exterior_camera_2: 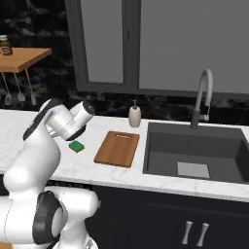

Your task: Pick up the sponge from the counter and clean the cutting board by briefly scrubbing or pressing down on the cutting board. Once finished, release the sponge.

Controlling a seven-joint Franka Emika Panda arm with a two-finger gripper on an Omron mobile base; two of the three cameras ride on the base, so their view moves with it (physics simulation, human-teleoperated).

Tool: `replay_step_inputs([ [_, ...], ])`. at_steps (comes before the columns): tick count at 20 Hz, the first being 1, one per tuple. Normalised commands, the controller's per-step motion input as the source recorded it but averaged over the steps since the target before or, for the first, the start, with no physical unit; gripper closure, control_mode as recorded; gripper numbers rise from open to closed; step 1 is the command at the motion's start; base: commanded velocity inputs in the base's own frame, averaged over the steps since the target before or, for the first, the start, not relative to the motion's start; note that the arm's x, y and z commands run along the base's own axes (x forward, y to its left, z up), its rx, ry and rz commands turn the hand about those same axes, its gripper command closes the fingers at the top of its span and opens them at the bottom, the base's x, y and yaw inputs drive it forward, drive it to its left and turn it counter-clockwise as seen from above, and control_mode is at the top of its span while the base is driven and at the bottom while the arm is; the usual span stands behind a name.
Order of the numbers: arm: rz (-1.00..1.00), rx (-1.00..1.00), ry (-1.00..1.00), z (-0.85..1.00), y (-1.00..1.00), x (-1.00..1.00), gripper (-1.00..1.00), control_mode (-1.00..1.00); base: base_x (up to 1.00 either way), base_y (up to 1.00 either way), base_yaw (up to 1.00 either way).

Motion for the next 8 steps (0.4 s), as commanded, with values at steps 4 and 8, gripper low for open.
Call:
replay_step_inputs([
  [4,-0.05,0.14,0.18,0.92,-0.08,-1.0,-1.0,-1.0,0.0,0.0,0.0],
  [8,-0.11,0.03,0.24,0.71,-0.12,-0.92,-1.0,-1.0,0.0,0.0,0.0],
])
